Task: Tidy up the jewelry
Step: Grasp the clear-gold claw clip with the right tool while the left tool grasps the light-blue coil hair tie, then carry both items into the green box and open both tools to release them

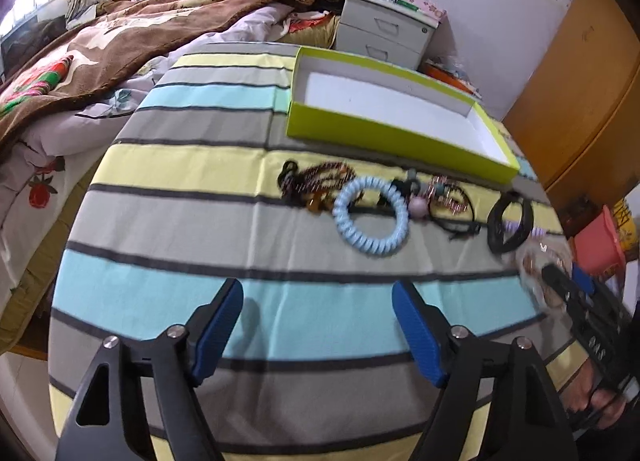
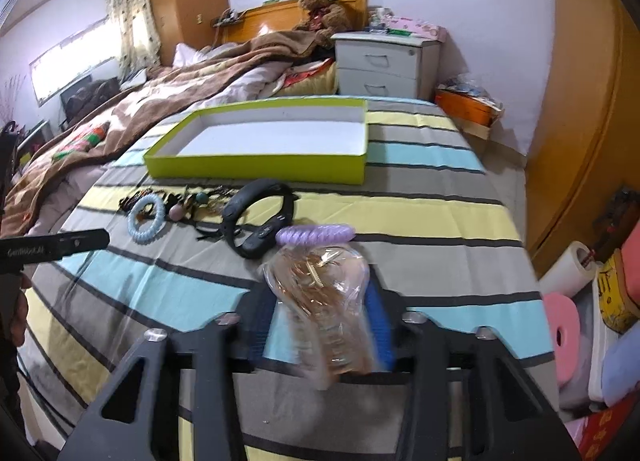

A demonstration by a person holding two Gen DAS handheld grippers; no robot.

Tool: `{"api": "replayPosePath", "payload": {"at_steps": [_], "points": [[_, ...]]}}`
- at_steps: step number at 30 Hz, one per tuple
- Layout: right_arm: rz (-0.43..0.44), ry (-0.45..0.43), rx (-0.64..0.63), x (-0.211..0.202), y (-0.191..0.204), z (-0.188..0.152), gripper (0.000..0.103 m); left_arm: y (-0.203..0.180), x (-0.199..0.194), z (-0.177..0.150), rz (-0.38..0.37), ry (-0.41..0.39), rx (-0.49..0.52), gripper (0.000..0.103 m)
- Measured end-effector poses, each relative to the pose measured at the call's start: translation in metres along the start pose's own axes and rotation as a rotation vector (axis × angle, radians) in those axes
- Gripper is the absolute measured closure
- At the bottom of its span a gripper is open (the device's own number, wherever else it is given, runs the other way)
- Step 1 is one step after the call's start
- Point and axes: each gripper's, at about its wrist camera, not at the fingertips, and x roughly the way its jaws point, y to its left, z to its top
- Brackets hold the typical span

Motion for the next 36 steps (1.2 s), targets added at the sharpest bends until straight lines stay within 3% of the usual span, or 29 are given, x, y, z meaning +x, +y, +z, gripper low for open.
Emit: {"api": "replayPosePath", "payload": {"at_steps": [4,9,12,20,26,31,36], "points": [[-0.007,-0.008,0.011,-0.005,-0.003,0.000,0.076,-0.006,0.002,0.013,0.022,-0.041,-0.003,0.026],[0.008,-0.006,0.011,-0.006,-0.006,-0.001,0.076,-0.012,0.019,0.023,0.035,-0.019,-0.013,0.030],[0.015,-0.005,0.013,-0.006,-0.007,-0.001,0.076,-0.015,0.030,0.024,0.082,0.007,-0.009,0.040],[0.034,-0.021,0.026,-0.010,-0.009,0.000,0.076,-0.023,0.035,0.023,0.165,0.003,0.030,0.046],[0.040,-0.038,0.026,-0.014,-0.010,0.002,0.076,-0.019,0.032,0.023,0.194,-0.012,0.014,0.065],[0.039,-0.046,0.029,-0.016,-0.008,0.004,0.076,-0.014,0.029,0.023,0.176,-0.018,0.004,0.086],[0.032,-0.064,0.037,-0.021,-0.007,0.007,0.076,-0.013,0.019,0.022,0.154,-0.045,0.011,0.092]]}}
